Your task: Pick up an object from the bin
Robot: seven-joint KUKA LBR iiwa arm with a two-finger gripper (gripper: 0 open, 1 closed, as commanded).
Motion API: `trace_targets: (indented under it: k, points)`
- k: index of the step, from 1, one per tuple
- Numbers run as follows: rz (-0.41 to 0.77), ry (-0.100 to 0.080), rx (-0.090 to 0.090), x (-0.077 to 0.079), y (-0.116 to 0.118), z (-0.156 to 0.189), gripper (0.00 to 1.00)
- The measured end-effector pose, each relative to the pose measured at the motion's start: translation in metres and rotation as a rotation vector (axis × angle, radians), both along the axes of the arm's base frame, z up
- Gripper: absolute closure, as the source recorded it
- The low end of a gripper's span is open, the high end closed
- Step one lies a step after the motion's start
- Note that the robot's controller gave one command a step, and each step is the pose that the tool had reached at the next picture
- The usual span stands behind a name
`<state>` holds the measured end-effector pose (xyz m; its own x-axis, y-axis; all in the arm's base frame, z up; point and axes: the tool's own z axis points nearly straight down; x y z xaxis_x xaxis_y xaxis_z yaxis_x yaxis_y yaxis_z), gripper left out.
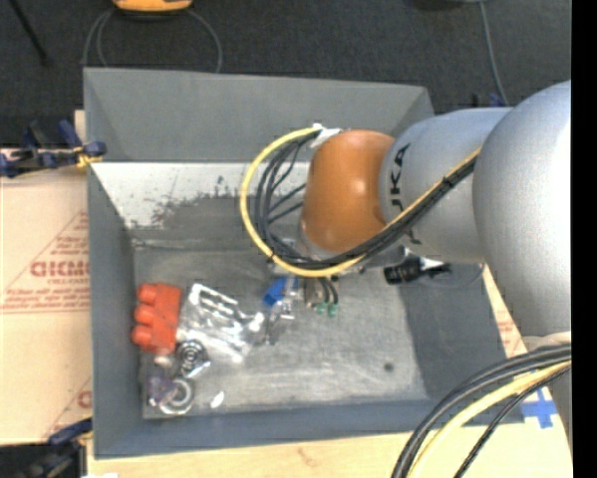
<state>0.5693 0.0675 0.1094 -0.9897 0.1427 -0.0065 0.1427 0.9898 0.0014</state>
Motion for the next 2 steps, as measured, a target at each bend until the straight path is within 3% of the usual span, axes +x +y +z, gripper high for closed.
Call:
trace_targets:
  k: [1, 2]
  points:
    - [-0.088, -0.001, 0.005, 0.0177, -0.0474, -0.0364, 0.0]
    - [-0.087, -0.01, 0.004, 0.0204, -0.0471, -0.0329, 1.0]
